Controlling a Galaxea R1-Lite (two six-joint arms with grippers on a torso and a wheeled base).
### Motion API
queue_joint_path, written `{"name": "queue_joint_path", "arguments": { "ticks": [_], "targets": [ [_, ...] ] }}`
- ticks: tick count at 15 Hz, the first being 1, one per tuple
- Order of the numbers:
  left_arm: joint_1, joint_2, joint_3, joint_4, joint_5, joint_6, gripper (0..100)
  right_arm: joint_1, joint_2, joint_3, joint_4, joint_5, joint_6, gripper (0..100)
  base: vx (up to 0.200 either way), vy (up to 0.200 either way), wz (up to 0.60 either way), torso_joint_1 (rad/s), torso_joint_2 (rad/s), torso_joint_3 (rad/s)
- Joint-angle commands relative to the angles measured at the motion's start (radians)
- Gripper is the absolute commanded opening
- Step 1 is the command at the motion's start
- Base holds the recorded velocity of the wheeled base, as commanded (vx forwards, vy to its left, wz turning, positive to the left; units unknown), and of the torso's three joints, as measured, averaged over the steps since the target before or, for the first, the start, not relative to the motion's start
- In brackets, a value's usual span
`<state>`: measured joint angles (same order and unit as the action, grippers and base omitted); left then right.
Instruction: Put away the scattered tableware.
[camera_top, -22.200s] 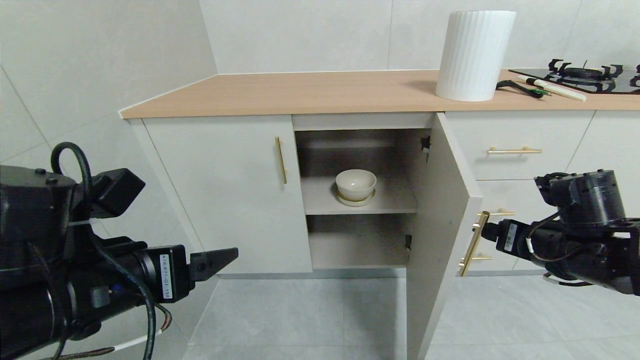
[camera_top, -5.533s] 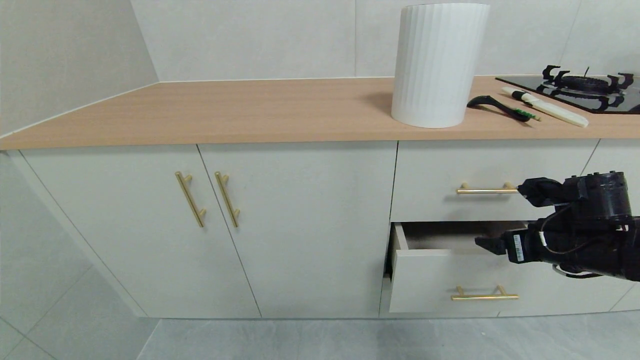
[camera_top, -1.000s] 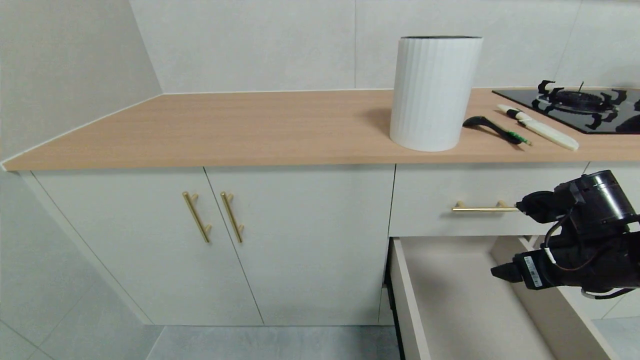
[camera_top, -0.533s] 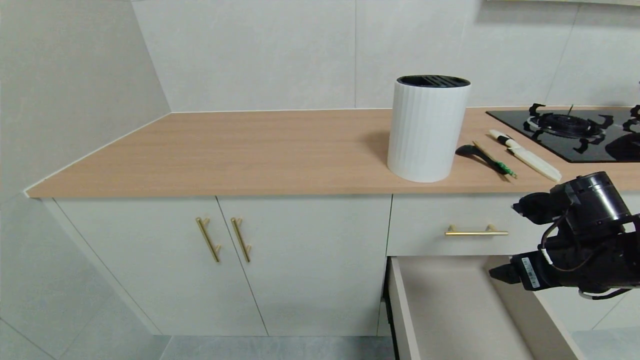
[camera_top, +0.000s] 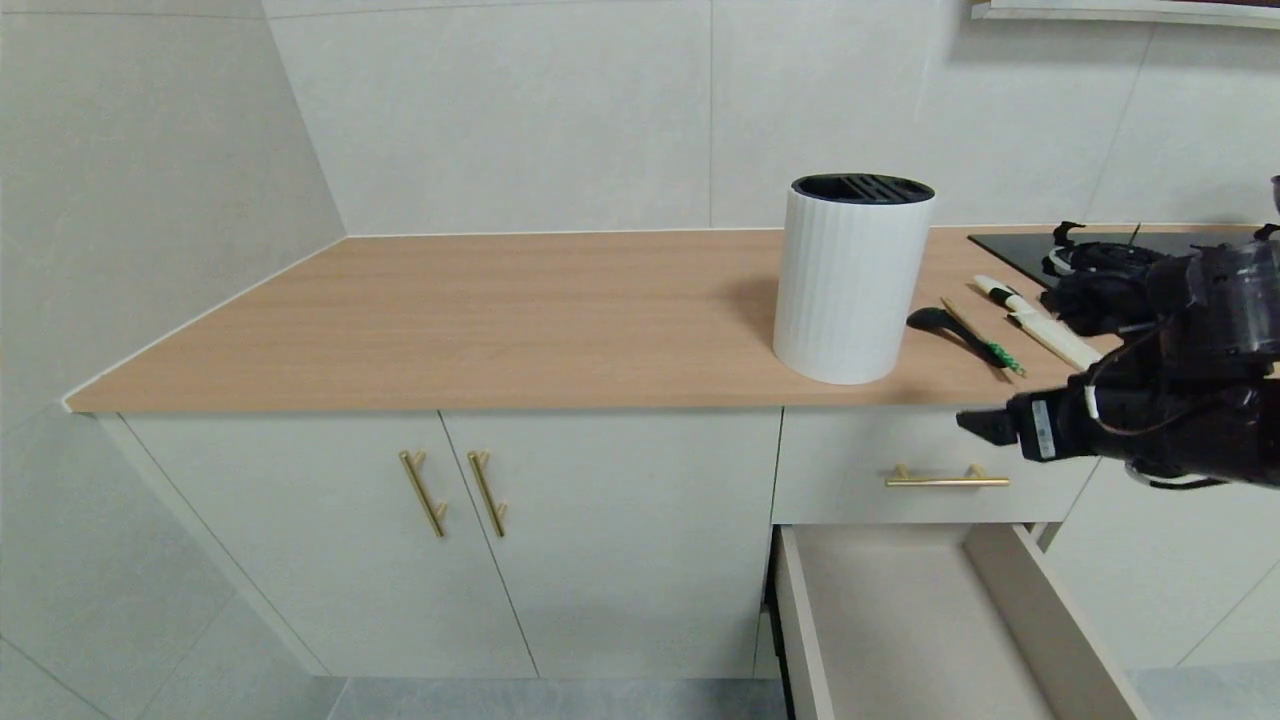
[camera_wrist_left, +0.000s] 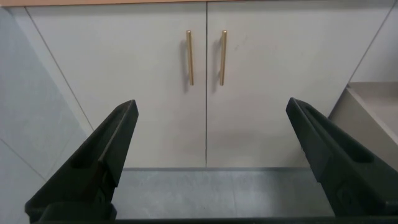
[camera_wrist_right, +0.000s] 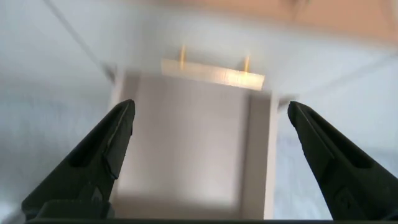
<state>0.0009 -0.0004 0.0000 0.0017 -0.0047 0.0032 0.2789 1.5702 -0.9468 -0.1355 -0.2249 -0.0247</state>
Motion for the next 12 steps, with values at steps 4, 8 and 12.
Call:
{"name": "queue_joint_path", "arguments": {
  "ticks": [4, 8, 12],
  "targets": [
    [0.001, 0.000, 0.000, 0.000, 0.000, 0.000, 100, -0.038, 0.033, -0.136, -0.012, -0.004, 0.072, 100, 0.000, 0.000, 0.00, 0.000, 0.00, 0.000],
    [0.001, 0.000, 0.000, 0.000, 0.000, 0.000, 100, -0.106, 0.165, -0.178, -0.099, -0.028, 0.103, 100, 0.000, 0.000, 0.00, 0.000, 0.00, 0.000],
    [0.001, 0.000, 0.000, 0.000, 0.000, 0.000, 100, -0.179, 0.257, -0.234, -0.096, -0.056, 0.104, 100, 0.000, 0.000, 0.00, 0.000, 0.00, 0.000]
  ]
}}
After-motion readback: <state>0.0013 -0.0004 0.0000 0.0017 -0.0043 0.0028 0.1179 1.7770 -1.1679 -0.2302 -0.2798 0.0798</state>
